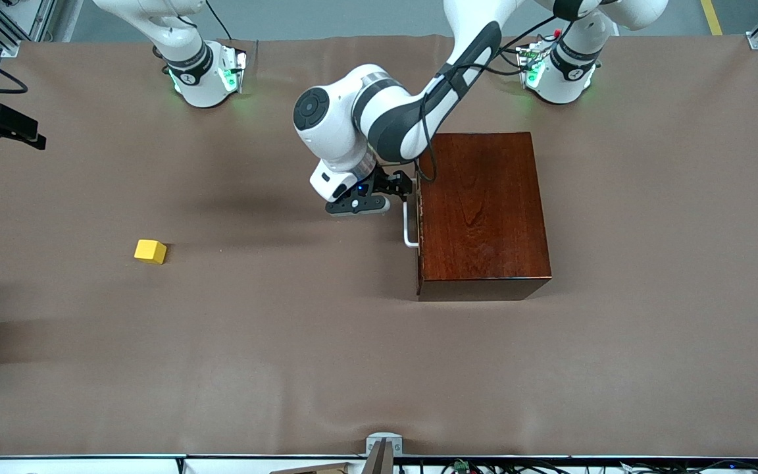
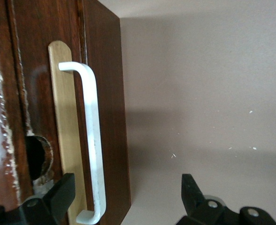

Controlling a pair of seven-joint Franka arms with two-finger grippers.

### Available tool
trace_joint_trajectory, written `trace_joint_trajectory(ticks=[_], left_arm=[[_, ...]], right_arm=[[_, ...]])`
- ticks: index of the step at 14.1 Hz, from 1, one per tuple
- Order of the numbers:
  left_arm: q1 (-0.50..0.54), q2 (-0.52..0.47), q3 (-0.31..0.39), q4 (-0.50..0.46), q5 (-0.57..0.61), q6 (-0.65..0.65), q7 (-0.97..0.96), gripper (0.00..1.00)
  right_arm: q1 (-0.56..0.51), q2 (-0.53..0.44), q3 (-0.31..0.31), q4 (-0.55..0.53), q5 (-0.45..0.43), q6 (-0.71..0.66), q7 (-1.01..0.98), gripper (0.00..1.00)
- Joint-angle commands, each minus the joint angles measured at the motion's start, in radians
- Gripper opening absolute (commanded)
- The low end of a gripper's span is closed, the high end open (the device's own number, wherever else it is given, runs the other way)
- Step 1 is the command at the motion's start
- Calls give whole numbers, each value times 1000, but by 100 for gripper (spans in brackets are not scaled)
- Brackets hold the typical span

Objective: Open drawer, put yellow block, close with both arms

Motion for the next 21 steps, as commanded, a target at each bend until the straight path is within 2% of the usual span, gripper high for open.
trace_joint_trajectory(ticks=[1, 8, 16, 21], left_arm=[[-17, 41, 24, 31, 29, -7, -29, 100], [-16, 60, 41, 29, 27, -1, -73, 100], [-16, 86, 32, 32, 16, 127, -151, 100], [-17, 103, -10, 35, 3, 241, -257, 100]], right_arm=[[-31, 2, 18, 7, 19, -8, -8, 100], [-29, 2, 16, 7, 19, -10, -8, 100], [-25, 2, 18, 7, 19, -14, -10, 100], [-28, 2, 18, 7, 19, -14, -8, 100]])
